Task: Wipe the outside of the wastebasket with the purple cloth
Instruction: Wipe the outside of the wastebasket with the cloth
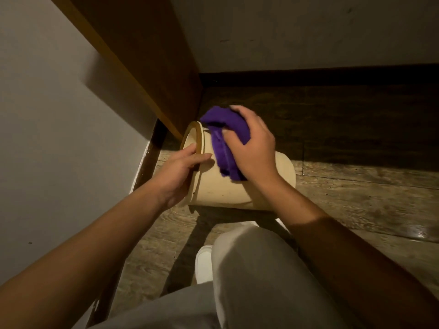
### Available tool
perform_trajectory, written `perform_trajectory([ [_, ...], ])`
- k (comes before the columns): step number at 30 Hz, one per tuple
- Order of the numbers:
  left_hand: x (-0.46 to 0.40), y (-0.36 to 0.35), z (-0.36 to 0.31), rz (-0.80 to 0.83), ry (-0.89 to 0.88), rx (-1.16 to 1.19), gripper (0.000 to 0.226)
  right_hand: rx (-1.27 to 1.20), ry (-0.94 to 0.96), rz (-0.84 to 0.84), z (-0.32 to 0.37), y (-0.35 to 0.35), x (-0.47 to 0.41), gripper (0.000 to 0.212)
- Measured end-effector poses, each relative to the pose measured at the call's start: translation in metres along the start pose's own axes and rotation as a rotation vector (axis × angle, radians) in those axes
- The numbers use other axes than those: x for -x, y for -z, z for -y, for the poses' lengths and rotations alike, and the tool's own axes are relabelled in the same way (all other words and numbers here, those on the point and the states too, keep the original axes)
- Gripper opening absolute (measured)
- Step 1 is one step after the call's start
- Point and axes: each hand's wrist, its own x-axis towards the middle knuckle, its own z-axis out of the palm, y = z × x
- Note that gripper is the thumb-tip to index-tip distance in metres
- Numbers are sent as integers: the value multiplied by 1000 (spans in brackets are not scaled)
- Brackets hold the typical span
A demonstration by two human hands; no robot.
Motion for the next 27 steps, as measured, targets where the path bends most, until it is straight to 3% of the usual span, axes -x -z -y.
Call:
perform_trajectory([
  [4,-3,-5,5,-71,-13,193,46,235,182,204,7,-20,12,54],
  [8,-2,3,2,-90,70,214,46,424,240,142,-18,-20,14,55],
  [13,-1,9,5,-238,39,54,36,476,23,40,-65,7,3,50],
  [17,-1,9,5,-404,0,-193,9,557,-141,22,-109,47,-8,46],
  [19,2,4,2,-439,-26,-289,15,631,-268,60,-126,70,-15,45],
  [21,3,-4,-9,-413,-72,-261,18,643,-365,49,-131,92,-18,47],
  [24,-3,-10,-22,-215,-109,-222,25,512,-351,-91,-115,107,-17,46],
  [27,-1,-19,-17,-45,-118,-503,34,314,-223,-182,-74,102,-24,42],
])
